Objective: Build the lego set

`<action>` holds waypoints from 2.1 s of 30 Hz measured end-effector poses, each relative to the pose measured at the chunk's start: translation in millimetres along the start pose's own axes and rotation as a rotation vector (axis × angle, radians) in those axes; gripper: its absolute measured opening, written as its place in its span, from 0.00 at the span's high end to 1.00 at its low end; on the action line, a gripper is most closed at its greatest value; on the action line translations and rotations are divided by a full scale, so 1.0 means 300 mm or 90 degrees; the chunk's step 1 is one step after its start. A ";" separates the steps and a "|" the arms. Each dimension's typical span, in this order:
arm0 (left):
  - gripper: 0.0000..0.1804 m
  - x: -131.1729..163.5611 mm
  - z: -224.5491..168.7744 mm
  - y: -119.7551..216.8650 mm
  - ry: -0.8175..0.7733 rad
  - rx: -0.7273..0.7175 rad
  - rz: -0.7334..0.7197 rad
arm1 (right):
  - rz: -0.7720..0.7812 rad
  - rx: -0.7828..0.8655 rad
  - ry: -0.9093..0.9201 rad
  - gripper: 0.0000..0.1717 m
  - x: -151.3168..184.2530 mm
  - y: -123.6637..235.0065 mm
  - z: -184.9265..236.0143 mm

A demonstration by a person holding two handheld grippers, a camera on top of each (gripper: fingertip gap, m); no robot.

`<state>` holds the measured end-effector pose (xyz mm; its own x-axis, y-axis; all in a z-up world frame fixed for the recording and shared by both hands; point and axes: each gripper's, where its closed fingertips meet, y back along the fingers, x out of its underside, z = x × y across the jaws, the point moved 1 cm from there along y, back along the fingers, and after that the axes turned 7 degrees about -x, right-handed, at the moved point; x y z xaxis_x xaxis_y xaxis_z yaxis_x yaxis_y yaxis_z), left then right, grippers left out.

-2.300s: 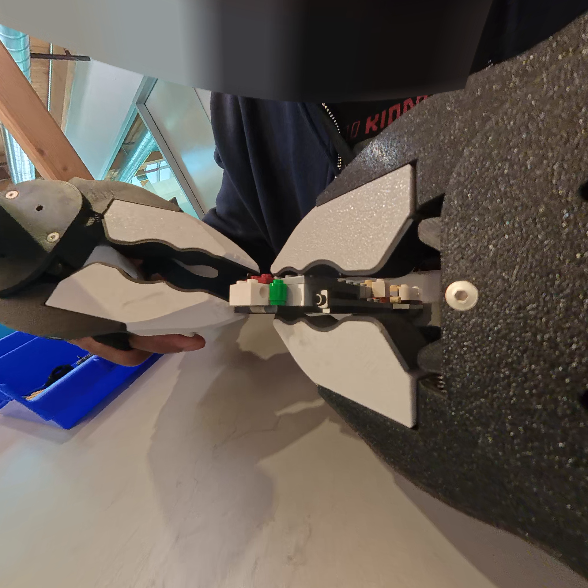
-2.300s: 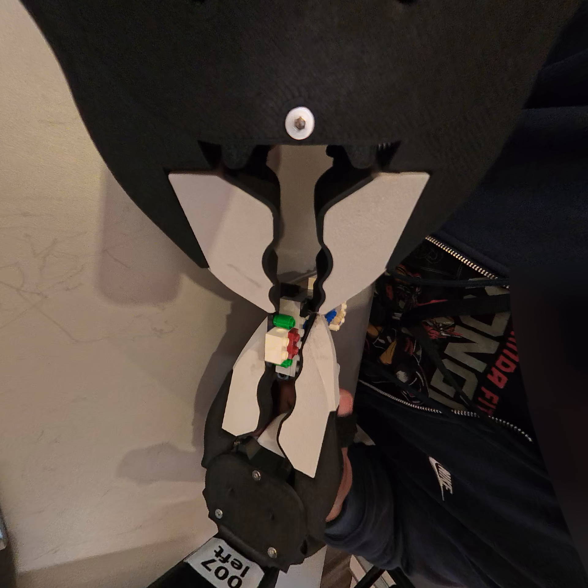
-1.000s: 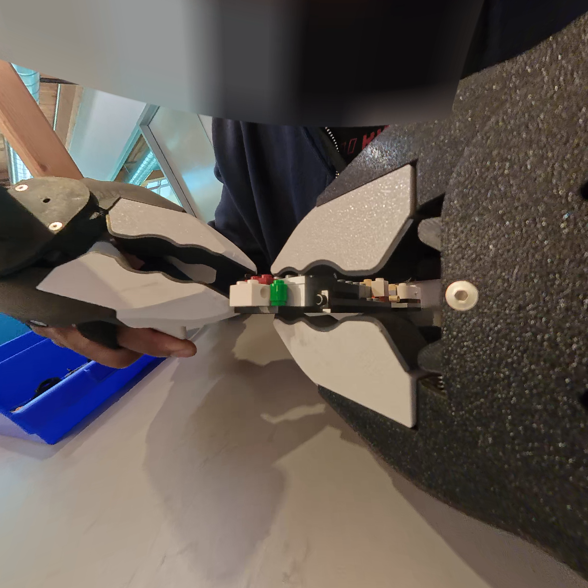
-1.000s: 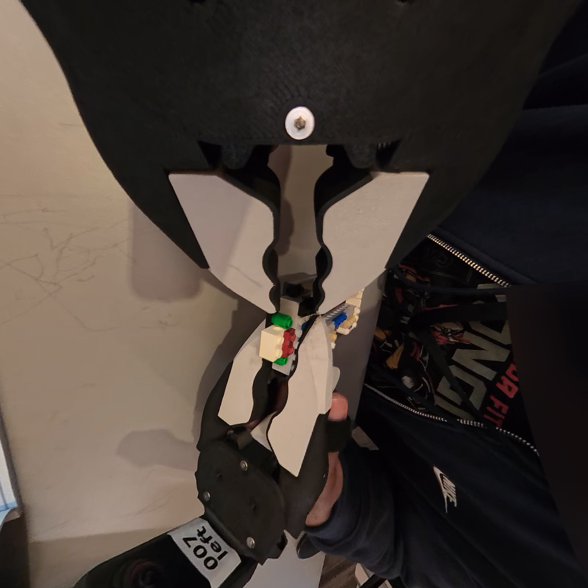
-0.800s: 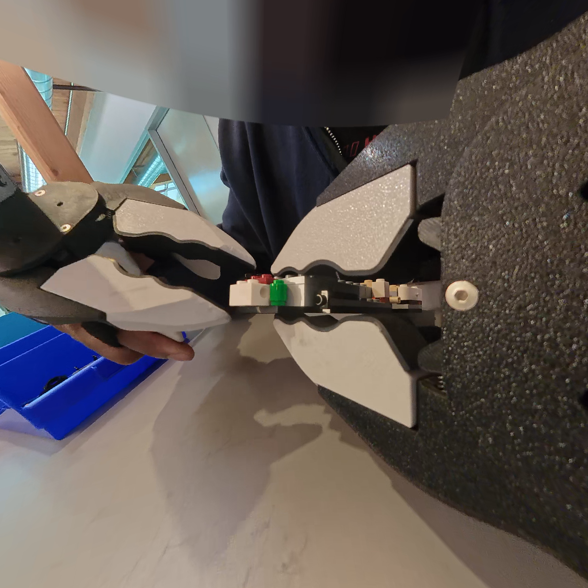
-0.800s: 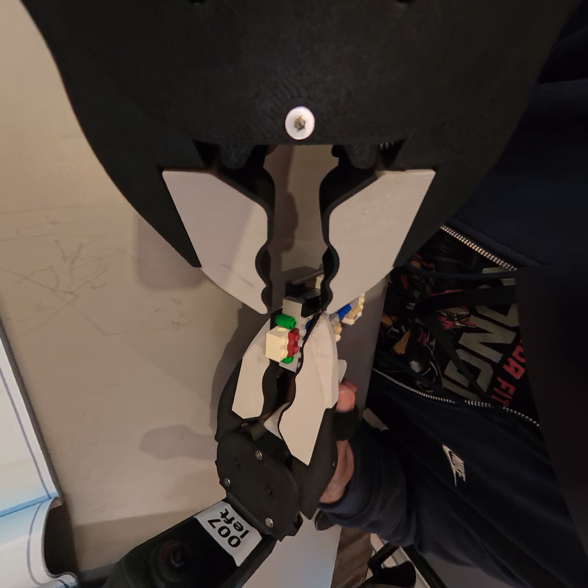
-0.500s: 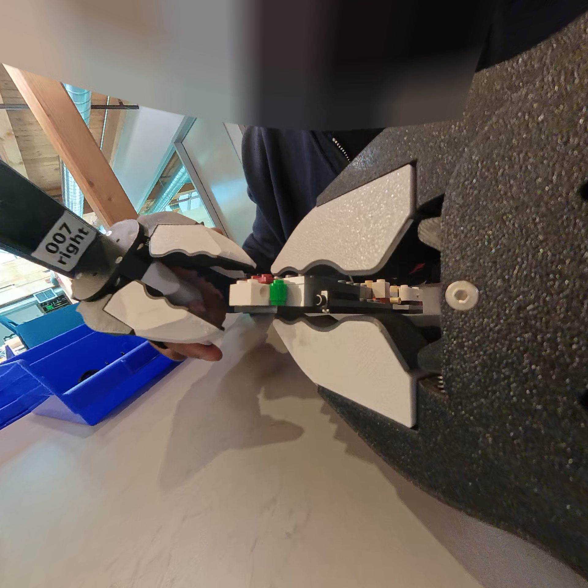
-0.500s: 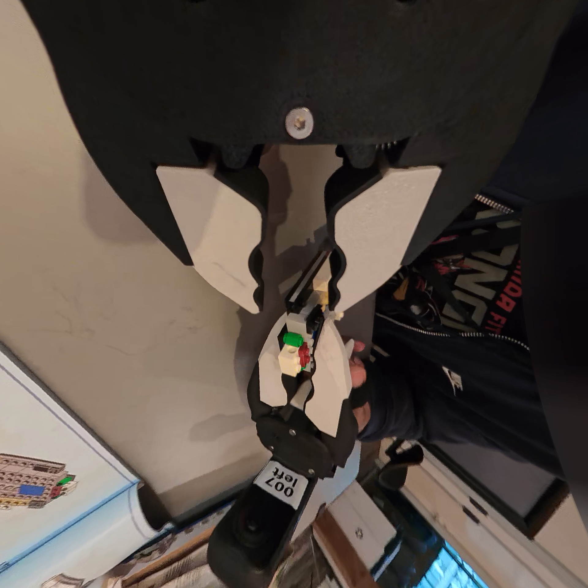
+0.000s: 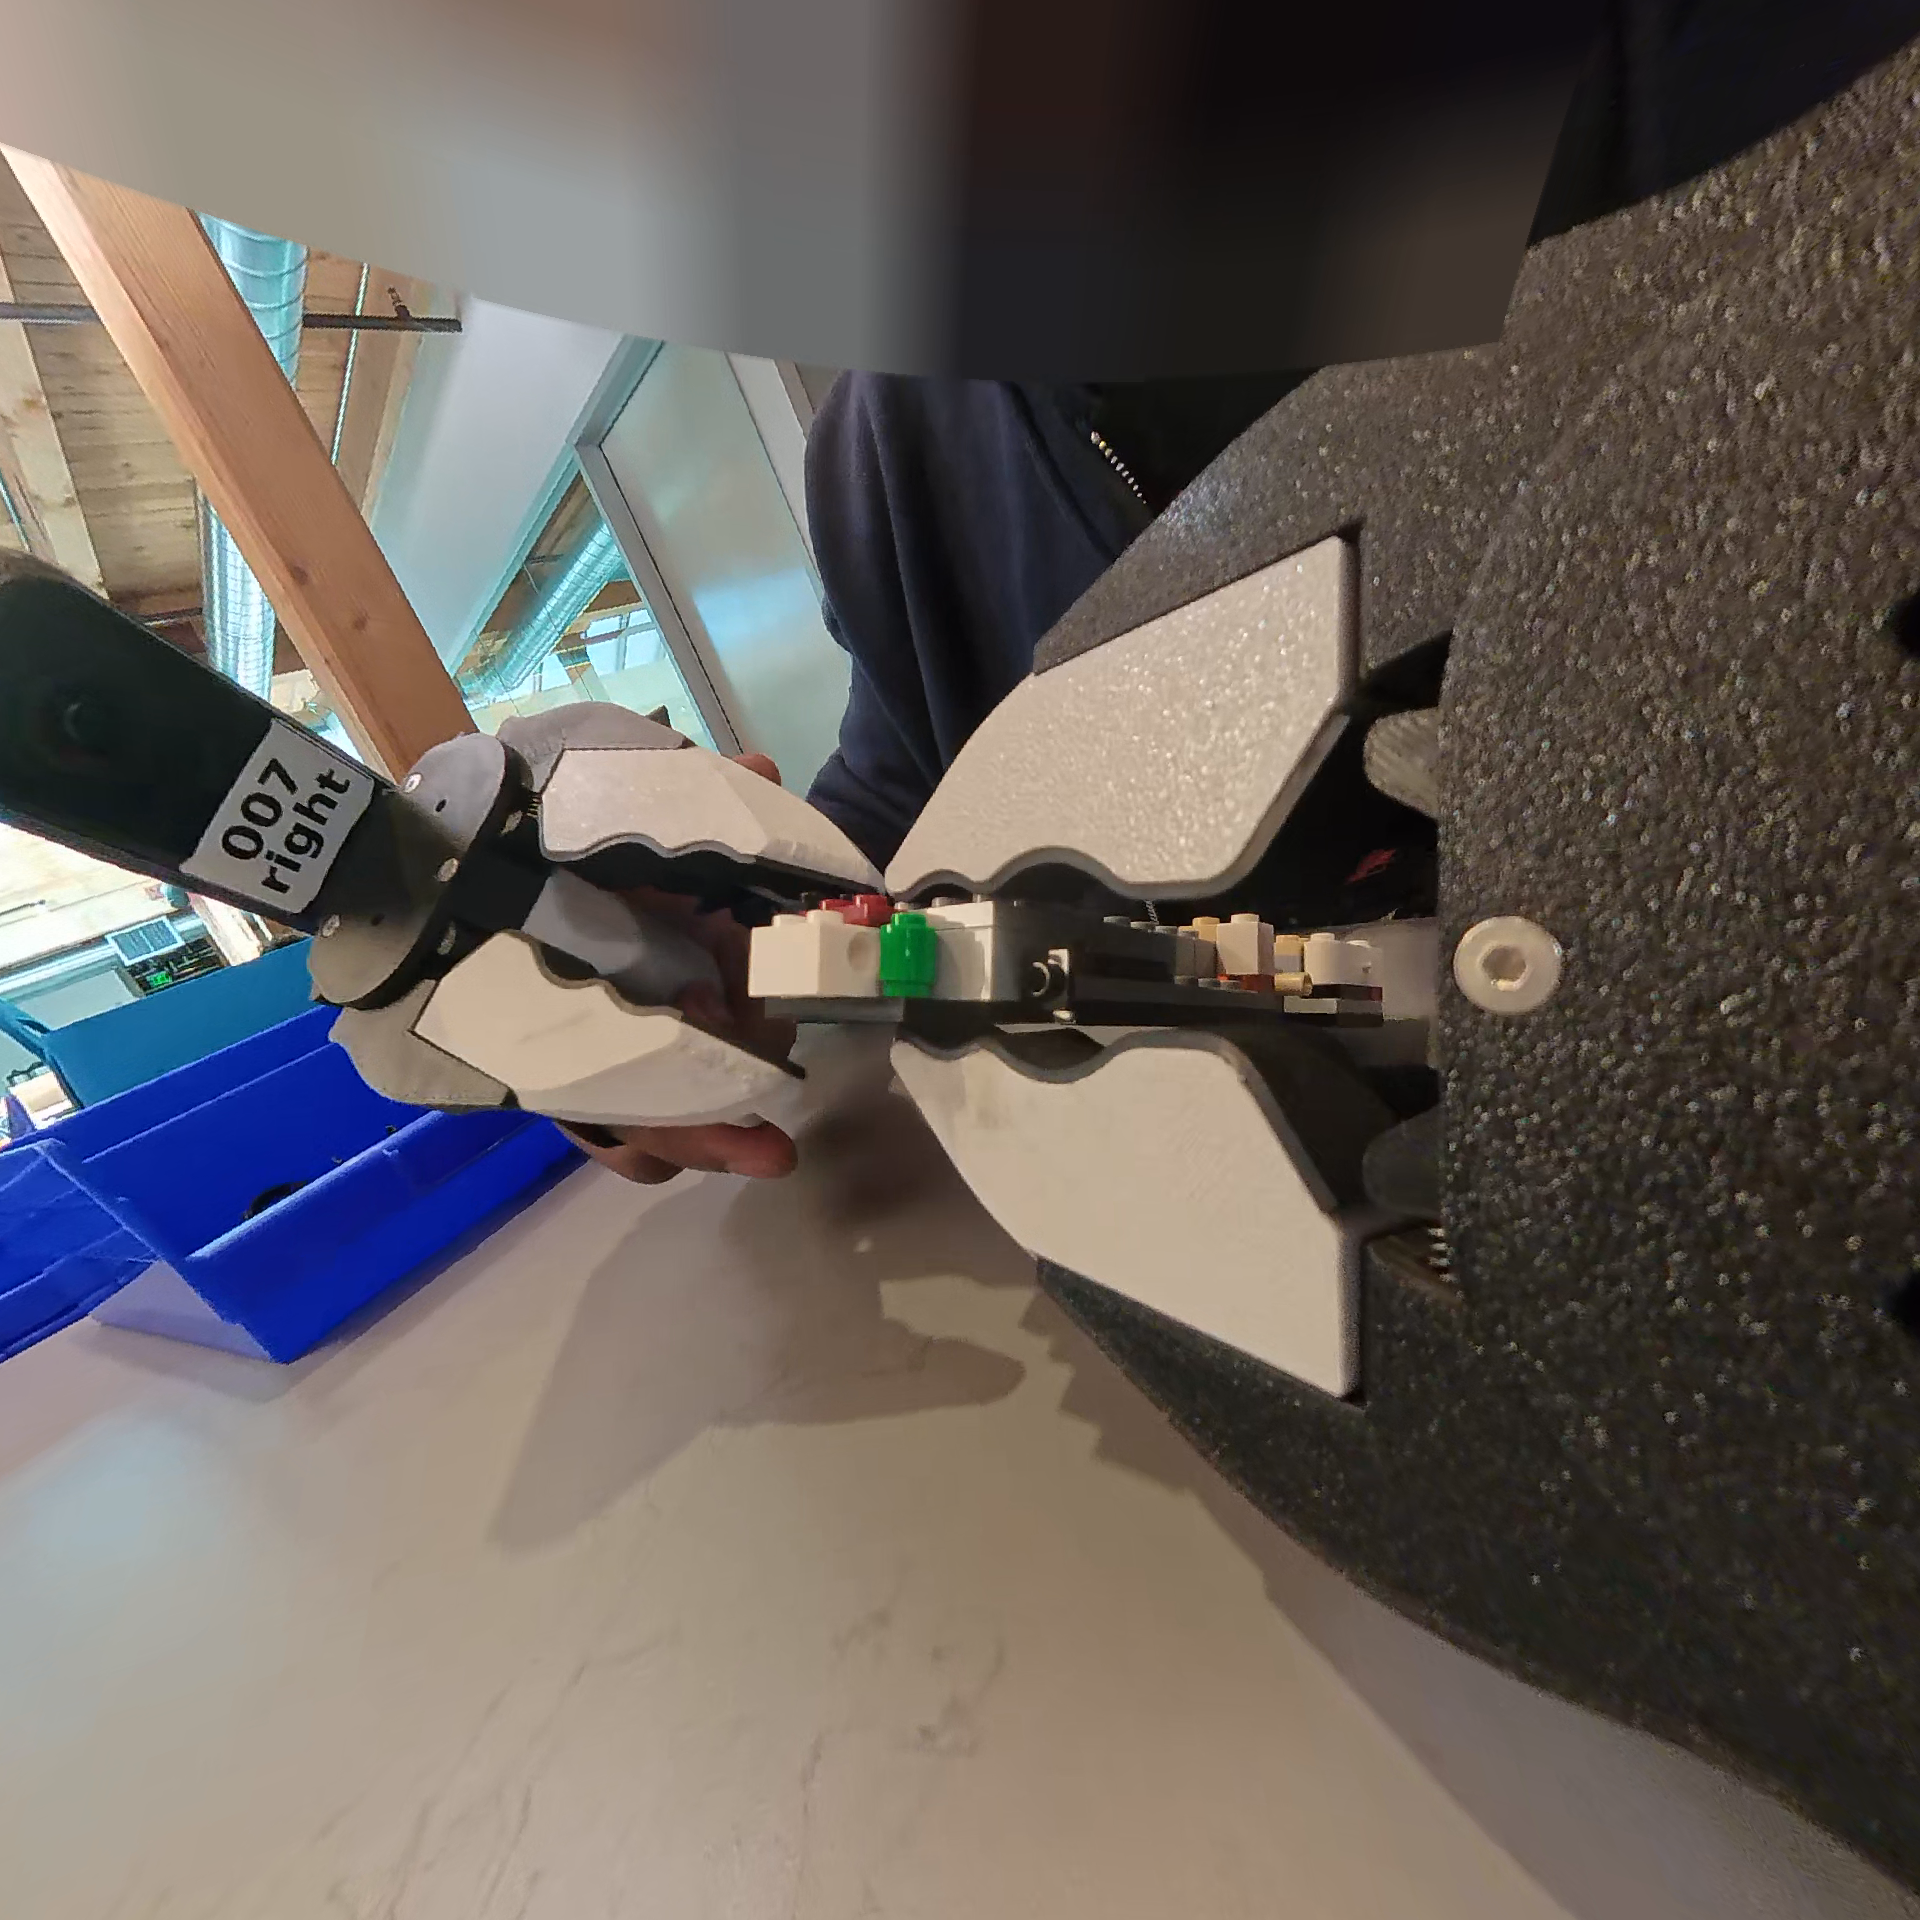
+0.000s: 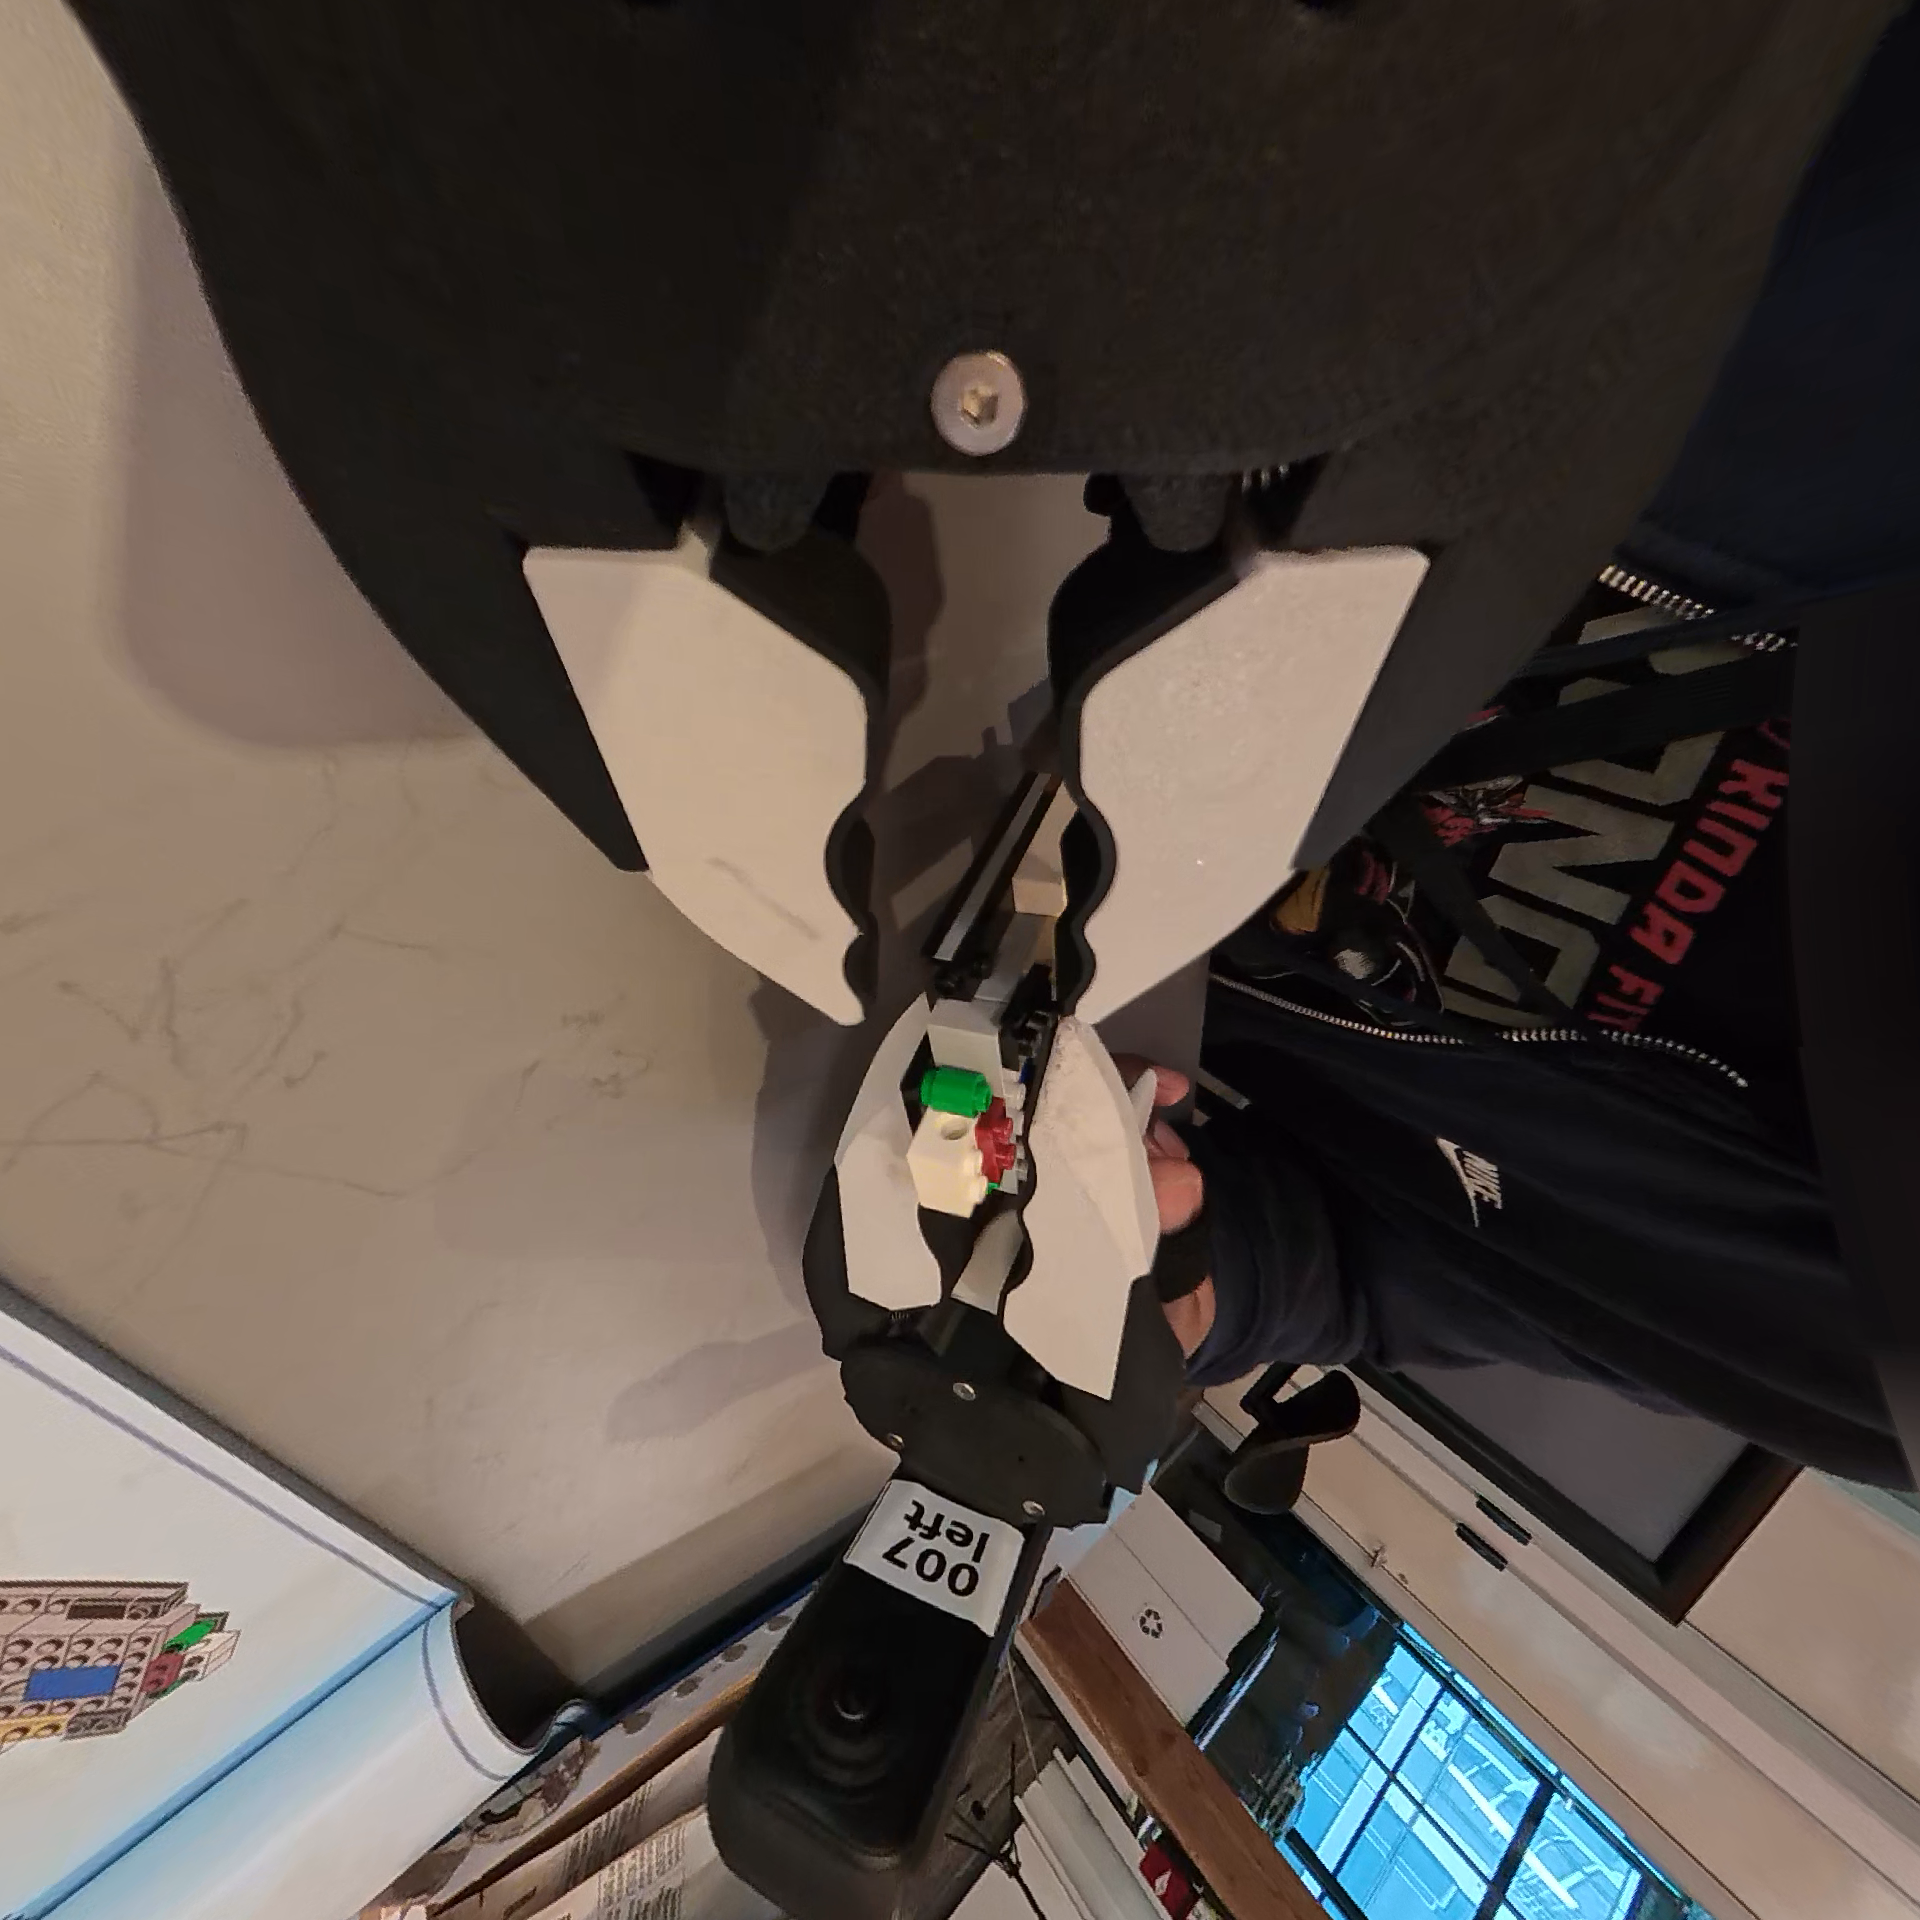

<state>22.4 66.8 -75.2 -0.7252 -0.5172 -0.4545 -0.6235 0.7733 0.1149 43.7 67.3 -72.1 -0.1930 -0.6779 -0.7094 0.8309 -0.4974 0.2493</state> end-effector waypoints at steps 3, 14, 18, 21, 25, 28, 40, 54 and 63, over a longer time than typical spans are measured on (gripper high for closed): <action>0.89 0.009 -0.001 -0.002 0.001 0.002 0.010 | 0.010 -0.016 0.015 0.85 0.005 -0.004 0.014; 0.89 0.034 -0.023 -0.012 -0.017 0.008 0.043 | 0.041 -0.067 0.036 0.87 0.022 -0.007 0.045; 0.89 0.039 -0.025 -0.014 -0.022 0.008 0.049 | 0.050 -0.073 0.036 0.87 0.027 -0.007 0.048; 0.89 0.044 -0.027 -0.017 -0.027 0.008 0.056 | 0.059 -0.084 0.037 0.87 0.032 -0.007 0.051; 0.89 0.051 -0.029 -0.020 -0.033 0.008 0.064 | 0.077 -0.094 0.043 0.87 0.039 -0.005 0.056; 0.89 0.056 -0.033 -0.022 -0.037 0.010 0.070 | 0.086 -0.105 0.042 0.87 0.043 -0.003 0.060; 0.89 0.023 -0.010 -0.014 -0.007 0.000 0.031 | 0.035 -0.049 0.017 0.84 0.015 0.006 0.021; 0.89 0.000 -0.009 -0.004 -0.021 -0.016 0.000 | -0.041 -0.065 -0.027 0.87 -0.022 -0.006 0.017; 0.89 0.002 -0.021 -0.005 -0.050 -0.023 -0.002 | -0.039 -0.077 -0.018 0.88 -0.025 -0.004 0.029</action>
<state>21.2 63.0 -70.0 -0.6990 -0.4877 -0.5231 -0.6365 0.7577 0.1442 39.7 68.2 -61.4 -0.2577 -0.6641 -0.7019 0.8735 -0.4706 0.1245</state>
